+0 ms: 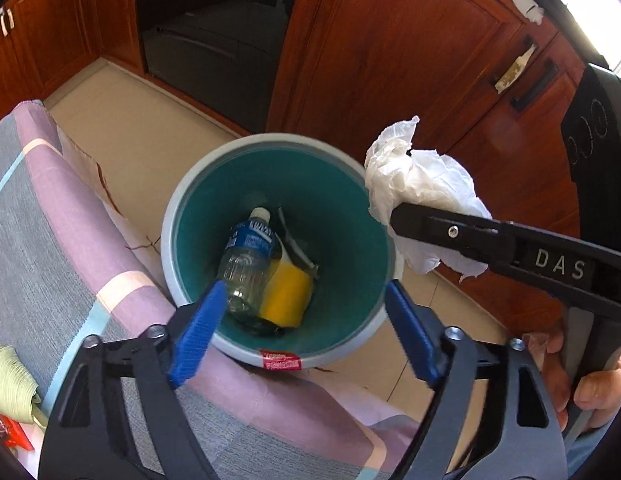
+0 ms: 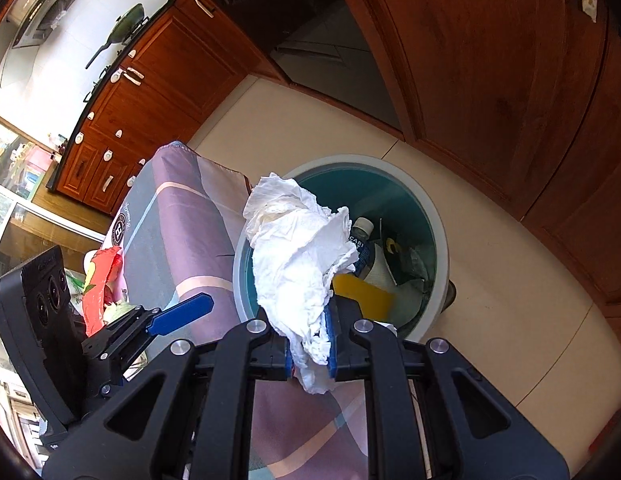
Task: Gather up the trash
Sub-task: 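Carry the tissue and sponge over the bin and open both tools, then move both tools back over the table toward the snack bag and husk, then grasp the red-yellow snack bag with the left tool while the right tool grasps the green husk, then carry the snack bag and husk over the bin and open both tools, then move both tools back over the table toward the yogurt cup, then grasp the white yogurt cup with the left tool while the right tool grasps the Ovaltine bag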
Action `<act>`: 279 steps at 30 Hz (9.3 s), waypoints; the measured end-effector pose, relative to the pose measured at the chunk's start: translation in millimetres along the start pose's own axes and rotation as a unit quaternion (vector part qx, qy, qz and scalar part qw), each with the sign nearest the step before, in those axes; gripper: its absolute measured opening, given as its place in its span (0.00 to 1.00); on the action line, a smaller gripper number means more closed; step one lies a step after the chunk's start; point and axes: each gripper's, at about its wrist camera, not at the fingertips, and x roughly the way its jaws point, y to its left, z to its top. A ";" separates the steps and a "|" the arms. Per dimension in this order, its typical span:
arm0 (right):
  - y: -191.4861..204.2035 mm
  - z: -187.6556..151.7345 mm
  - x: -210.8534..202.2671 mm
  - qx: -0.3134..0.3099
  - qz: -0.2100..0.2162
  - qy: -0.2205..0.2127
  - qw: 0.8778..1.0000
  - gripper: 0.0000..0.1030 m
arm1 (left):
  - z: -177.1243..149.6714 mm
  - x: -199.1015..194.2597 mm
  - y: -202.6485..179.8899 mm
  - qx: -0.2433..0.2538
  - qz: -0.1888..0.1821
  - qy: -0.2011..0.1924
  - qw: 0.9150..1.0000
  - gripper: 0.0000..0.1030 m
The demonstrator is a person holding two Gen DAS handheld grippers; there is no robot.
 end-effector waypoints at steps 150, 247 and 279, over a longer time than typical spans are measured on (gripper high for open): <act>78.6 -52.3 -38.2 -0.049 0.011 -0.061 0.997 0.44 | -85.9 -131.0 67.4 -0.087 -0.012 -0.035 0.995 0.23; 268.9 -119.9 90.6 -0.180 -0.022 0.108 0.977 0.84 | -249.9 -227.1 306.0 -0.328 0.129 -0.089 0.932 0.95; 375.8 -147.6 195.0 -0.251 -0.039 0.147 0.956 0.88 | -257.8 -196.8 342.9 -0.314 0.095 -0.069 0.942 0.52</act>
